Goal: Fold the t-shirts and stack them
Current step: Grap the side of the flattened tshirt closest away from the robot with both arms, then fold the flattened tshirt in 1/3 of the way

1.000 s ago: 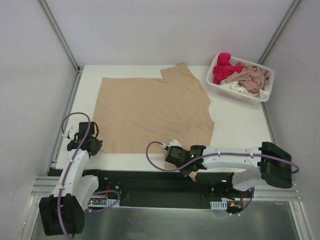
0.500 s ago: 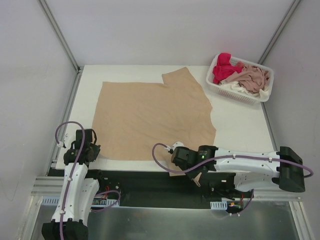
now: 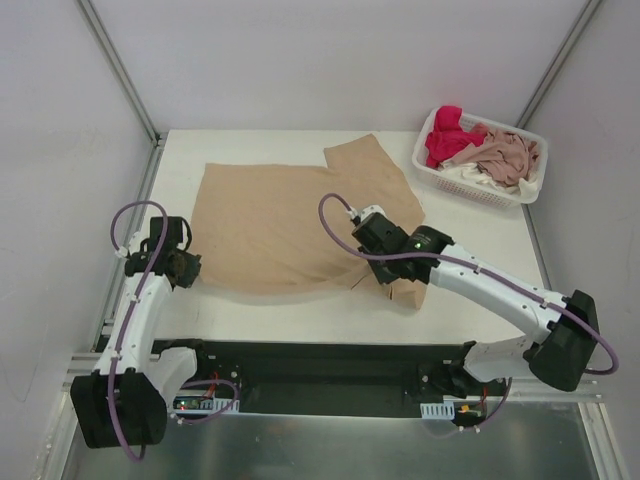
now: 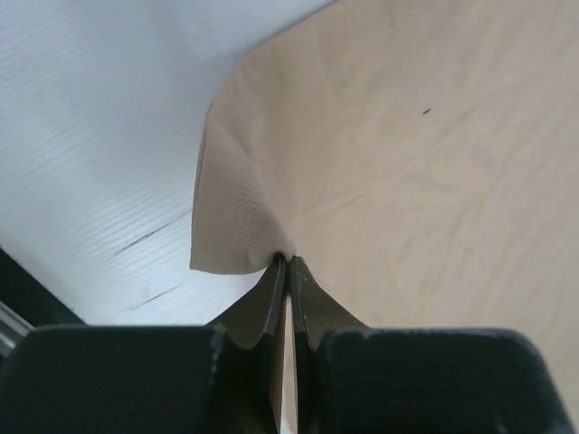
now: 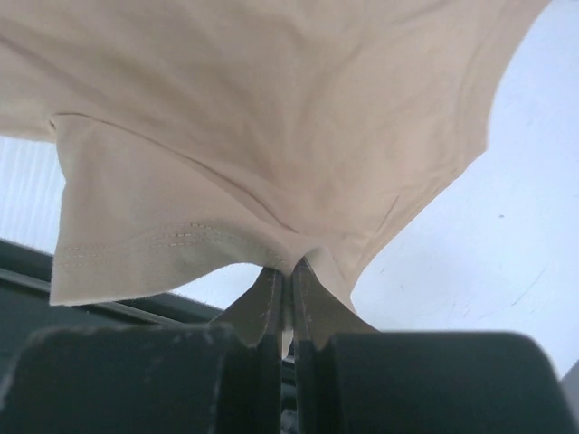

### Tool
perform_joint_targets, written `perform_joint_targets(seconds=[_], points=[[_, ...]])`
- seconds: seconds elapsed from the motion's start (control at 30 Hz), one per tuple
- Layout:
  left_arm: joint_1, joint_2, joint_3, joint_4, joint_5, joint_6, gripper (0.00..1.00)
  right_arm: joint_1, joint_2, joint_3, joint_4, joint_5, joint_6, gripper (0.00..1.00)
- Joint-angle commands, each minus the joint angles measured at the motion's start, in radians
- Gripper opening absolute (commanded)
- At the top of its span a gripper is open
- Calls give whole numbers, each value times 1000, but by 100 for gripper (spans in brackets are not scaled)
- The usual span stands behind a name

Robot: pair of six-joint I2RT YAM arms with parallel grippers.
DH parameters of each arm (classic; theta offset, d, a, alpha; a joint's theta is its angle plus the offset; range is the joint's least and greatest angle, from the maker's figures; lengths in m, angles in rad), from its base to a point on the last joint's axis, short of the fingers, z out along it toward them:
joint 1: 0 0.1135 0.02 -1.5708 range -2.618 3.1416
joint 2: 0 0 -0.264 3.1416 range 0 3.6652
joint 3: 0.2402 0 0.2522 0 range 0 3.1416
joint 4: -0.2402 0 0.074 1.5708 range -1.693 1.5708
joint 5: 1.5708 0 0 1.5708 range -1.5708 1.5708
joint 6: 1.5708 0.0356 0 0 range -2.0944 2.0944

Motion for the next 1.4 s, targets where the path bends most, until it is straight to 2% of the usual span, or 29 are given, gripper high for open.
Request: perform_joint_targets(seconds=[0.0,0.2,0.47,0.67,0.93,1.1,1.17,1.2,1.23,1.27,1.3,1.37], points=[[9,115,106,66,14,12,0,-87,65,118,21,45,-120,1],[-10,281,227,95,19,37,0,-202,157,219,44,18,-198,1],[-13,418,325,121,-10,61,0,-335,340,393,35,-62,-315,1],[-28,559,396,136,-35,84,0,-375,459,470,53,-113,-367,1],[-43,647,459,143,-71,98,0,-409,593,572,38,-133,-382,1],[-48,720,502,139,-88,100,1,-426,691,661,38,-100,-381,6],[-48,748,528,141,-90,109,10,-437,749,703,34,-97,-379,9],[-48,755,537,141,-88,116,32,-438,769,721,35,-96,-381,13],[-51,760,548,141,-87,123,44,-445,789,770,38,-88,-379,22],[-50,760,562,141,-75,132,55,-449,830,795,41,-74,-379,36],[-51,756,568,141,-67,136,65,-451,851,818,46,-20,-379,44],[-59,724,576,141,-27,153,81,-460,893,896,40,34,-375,64]])
